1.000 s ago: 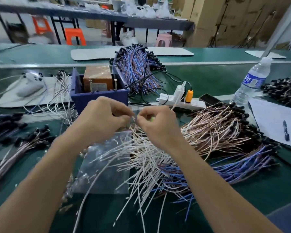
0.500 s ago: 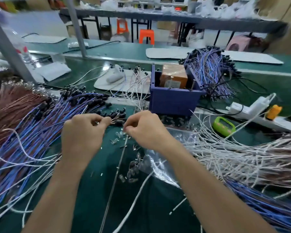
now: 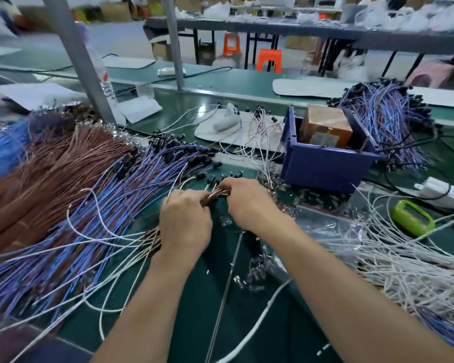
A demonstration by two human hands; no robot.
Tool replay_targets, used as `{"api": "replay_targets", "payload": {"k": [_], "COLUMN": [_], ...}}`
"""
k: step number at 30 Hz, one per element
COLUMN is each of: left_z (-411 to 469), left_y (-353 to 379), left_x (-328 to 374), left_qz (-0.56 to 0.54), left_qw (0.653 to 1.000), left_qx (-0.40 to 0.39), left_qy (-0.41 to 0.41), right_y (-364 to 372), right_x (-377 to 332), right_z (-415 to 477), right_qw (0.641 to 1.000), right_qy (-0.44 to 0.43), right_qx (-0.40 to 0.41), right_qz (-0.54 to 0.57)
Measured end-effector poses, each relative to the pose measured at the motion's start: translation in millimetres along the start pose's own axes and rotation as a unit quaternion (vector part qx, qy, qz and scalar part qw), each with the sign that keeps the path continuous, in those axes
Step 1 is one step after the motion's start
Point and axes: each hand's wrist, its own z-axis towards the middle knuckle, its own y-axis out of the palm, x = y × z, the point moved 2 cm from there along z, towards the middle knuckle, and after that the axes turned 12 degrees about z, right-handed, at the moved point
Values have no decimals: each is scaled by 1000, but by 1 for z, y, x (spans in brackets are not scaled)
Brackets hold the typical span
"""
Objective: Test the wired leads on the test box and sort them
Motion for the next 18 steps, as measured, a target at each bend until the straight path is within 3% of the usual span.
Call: {"api": "replay_targets", "payload": {"k": [7,9,13,18], "left_z": [3,2,2,1], "left_y": [5,3,-2,-3], "left_x": [0,0,2,4], "left_qz": [-2,-25,-54,-61], "left_qw": [1000,999,995,994], "left_qx": [-7,25,80,95], "left_qy": [18,17,15,-15], "right_y": [1,-3,-13,-16], "right_x": [-7,-2,5,4], "right_z": [4,2,-4,-1], "right_qw": [993,991,982,991], "right_qy": [-64,-77,-29,15], "right_qx": [64,98,133,68], "right_qz": [-79,-41,134,112]}}
